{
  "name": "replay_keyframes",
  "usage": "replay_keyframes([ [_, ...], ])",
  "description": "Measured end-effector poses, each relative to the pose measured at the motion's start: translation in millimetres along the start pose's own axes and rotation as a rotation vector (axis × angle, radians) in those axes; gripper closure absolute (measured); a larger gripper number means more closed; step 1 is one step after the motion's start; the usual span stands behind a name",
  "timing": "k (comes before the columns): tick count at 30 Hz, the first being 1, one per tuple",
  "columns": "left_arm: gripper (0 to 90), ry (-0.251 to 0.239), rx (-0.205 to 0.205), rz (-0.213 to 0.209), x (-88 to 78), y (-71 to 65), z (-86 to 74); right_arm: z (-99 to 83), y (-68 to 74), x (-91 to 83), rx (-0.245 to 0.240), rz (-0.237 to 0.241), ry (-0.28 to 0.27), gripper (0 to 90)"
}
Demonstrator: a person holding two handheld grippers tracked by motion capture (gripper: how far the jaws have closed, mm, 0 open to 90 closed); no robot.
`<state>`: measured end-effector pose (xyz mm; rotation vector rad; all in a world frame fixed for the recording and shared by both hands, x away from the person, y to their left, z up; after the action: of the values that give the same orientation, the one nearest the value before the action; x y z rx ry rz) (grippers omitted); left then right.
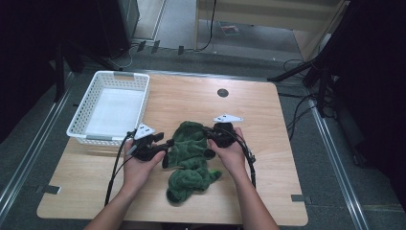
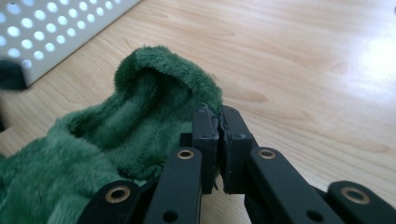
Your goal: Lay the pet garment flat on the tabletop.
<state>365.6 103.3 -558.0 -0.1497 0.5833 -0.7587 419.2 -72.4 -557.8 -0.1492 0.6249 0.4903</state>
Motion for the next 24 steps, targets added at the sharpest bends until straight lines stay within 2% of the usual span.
replay_keyframes([
  [1, 45.2, 0.024, 0.006, 0.027, 11.4, 2.9, 5.6, 0.2, 0.2, -2.1, -0.009, 0.006, -0.014, 87.2],
  [2, 44.8, 0.024, 0.006, 0.027, 11.4, 2.9, 5.6, 0.2, 0.2, -2.1, -0.009, 0.006, -0.014, 87.2],
  [3, 44.6, 0.040, -0.008, 0.035, 19.3, 5.0, 7.5, 1.2, -2.3, -5.8, -0.011, -0.005, -0.043, 87.3],
  [4, 44.6, 0.056, -0.015, 0.039, 24.0, 6.6, 8.1, 1.3, -2.6, -6.7, -0.001, -0.002, -0.048, 87.3],
  [6, 44.8, 0.090, -0.024, 0.056, 35.5, 10.1, 8.8, 1.0, -3.8, -7.1, -0.001, 0.000, -0.052, 87.2],
  [11, 47.6, 0.180, -0.018, 0.089, 62.3, 18.6, 5.0, -5.0, -8.8, -8.9, -0.022, 0.012, -0.050, 87.1],
  [12, 50.3, 0.186, -0.009, 0.107, 66.2, 20.8, 4.5, -5.9, -9.6, -9.8, -0.024, 0.016, -0.053, 87.2],
  [14, 62.8, 0.195, 0.018, 0.151, 69.0, 24.3, 4.2, -7.9, -11.7, -12.0, -0.033, 0.021, -0.063, 87.8],
  [15, 71.2, 0.191, 0.022, 0.149, 69.6, 24.5, 4.7, -8.6, -12.3, -12.7, -0.035, 0.023, -0.067, 88.2],
  [16, 81.7, 0.179, 0.023, 0.124, 69.8, 23.2, 6.0, -9.2, -13.3, -14.0, -0.036, 0.023, -0.073, 88.9],
  [17, 87.3, 0.168, 0.026, 0.113, 69.7, 22.1, 7.2, -9.7, -14.3, -16.0, -0.038, 0.026, -0.082, 89.3],
  [18, 89.9, 0.150, 0.040, 0.119, 69.0, 21.3, 9.5, -8.0, -17.1, -18.9, -0.042, 0.014, -0.115, 90.0],
  [19, 89.9, 0.137, 0.059, 0.127, 67.5, 20.6, 12.3, -8.0, -17.1, -18.9, -0.042, 0.014, -0.115, 90.0],
  [20, 90.0, 0.121, 0.072, 0.132, 65.7, 19.9, 15.5, -2.8, -21.4, -24.6, -0.050, -0.015, -0.164, 90.0],
  [21, 90.0, 0.104, 0.081, 0.141, 63.8, 19.4, 18.9, -2.8, -21.4, -24.6, -0.050, -0.015, -0.164, 90.0],
  [23, 90.0, 0.074, 0.103, 0.158, 61.2, 18.2, 25.2, 4.5, -24.2, -31.7, -0.054, -0.024, -0.215, 90.0],
  [24, 90.0, 0.065, 0.116, 0.174, 61.3, 18.5, 26.8, 5.7, -24.1, -32.5, -0.066, -0.022, -0.222, 90.0],
])
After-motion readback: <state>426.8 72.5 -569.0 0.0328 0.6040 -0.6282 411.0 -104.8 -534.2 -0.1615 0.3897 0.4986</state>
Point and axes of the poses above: each handheld gripper's, and its own axes: x roughly forward along the jaws, z roughly out of its top, y roughly to its left, the point moved 8 cm from there along x, roughly forward along the jaws, and after that the axes turned 13 degrees about -z, right-handed, at the moved point
